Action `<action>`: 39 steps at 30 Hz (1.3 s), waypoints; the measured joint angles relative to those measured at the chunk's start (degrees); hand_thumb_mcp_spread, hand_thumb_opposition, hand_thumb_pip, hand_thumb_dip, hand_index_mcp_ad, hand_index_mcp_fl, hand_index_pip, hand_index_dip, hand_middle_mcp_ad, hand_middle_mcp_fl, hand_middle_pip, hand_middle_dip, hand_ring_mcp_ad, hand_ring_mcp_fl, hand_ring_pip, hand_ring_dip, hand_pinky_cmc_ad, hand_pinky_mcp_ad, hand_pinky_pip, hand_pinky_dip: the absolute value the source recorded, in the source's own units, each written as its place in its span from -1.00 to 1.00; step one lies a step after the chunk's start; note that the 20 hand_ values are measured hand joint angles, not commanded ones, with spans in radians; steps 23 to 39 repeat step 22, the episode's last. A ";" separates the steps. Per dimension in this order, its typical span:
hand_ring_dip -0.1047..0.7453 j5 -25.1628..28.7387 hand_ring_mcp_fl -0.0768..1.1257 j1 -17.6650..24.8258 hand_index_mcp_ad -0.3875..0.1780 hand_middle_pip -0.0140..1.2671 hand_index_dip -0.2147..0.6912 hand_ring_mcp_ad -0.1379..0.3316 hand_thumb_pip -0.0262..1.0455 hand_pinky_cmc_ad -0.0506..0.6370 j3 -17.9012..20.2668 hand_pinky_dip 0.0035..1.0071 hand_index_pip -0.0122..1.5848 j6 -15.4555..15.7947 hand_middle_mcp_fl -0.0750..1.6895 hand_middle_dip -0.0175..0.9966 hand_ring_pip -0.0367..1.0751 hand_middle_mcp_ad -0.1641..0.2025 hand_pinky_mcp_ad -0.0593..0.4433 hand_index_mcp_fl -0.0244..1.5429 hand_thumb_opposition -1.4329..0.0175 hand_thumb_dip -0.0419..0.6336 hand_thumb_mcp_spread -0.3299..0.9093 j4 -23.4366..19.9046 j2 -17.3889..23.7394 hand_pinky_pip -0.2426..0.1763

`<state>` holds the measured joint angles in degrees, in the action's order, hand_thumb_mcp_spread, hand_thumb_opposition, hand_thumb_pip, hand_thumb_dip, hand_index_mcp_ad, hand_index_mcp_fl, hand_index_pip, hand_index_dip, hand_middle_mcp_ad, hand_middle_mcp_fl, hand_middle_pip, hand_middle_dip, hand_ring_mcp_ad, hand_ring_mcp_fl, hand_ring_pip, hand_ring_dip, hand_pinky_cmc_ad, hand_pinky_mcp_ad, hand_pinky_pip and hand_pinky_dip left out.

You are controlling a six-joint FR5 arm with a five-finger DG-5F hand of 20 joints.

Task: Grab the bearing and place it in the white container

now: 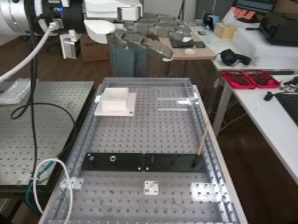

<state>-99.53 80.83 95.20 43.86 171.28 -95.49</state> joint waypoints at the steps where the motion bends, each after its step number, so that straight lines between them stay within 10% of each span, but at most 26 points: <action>1: -0.65 -0.08 -0.86 -0.02 -0.01 -0.76 -0.07 0.27 -0.38 0.44 -0.10 -0.51 -0.86 -0.01 -0.92 -0.69 -0.77 0.26 0.69 -0.90 0.03 -0.59 0.03 0.09 -0.06 -0.29; 39: -0.65 -0.39 -0.86 -0.23 -0.01 -0.76 -0.06 0.27 -0.37 0.44 -0.12 -0.51 -0.86 -0.29 -0.92 -0.69 -0.77 0.27 0.67 -0.90 0.03 -0.59 0.03 0.23 -0.07 -0.29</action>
